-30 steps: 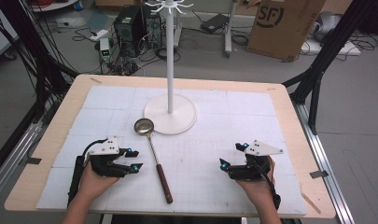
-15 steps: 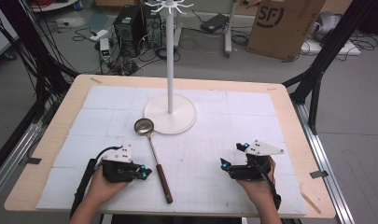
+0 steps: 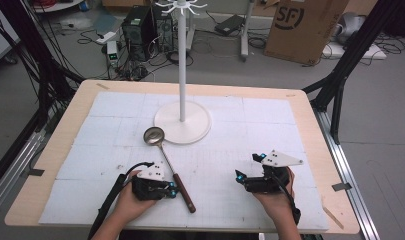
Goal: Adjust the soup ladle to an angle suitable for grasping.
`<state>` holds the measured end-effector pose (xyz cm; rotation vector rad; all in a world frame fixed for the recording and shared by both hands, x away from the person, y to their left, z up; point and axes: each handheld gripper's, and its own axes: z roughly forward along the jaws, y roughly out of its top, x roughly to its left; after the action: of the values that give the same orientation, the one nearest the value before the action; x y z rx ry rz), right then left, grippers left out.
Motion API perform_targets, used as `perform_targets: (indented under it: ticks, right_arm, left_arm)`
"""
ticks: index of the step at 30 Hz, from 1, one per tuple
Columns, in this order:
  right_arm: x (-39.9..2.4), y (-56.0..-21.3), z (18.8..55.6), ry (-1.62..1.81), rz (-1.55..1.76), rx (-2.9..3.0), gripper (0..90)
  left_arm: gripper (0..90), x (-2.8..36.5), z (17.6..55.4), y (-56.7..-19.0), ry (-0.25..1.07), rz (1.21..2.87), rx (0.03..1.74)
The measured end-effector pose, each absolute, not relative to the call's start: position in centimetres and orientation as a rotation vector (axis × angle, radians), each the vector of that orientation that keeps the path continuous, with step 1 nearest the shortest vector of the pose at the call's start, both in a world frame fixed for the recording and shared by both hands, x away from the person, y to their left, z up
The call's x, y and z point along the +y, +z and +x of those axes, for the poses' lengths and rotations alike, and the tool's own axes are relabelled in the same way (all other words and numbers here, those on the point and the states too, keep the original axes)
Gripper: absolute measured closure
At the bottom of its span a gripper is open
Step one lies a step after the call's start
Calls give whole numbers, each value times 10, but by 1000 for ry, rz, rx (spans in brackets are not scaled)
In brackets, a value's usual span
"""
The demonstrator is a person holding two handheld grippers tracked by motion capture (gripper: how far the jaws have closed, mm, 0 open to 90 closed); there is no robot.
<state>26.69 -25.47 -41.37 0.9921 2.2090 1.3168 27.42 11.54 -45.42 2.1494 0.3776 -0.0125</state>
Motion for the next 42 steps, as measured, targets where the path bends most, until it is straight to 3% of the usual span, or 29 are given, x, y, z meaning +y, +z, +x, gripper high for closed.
perform_targets:
  ticks: [25,42]
  right_arm:
    - [-261,-415,269,1318,1020,2200,146]
    - [-262,-415,269,1317,1023,2198,146]
  left_arm:
    - [897,36,311,-444,45,2249,464]
    - [897,40,313,-440,100,2269,463]
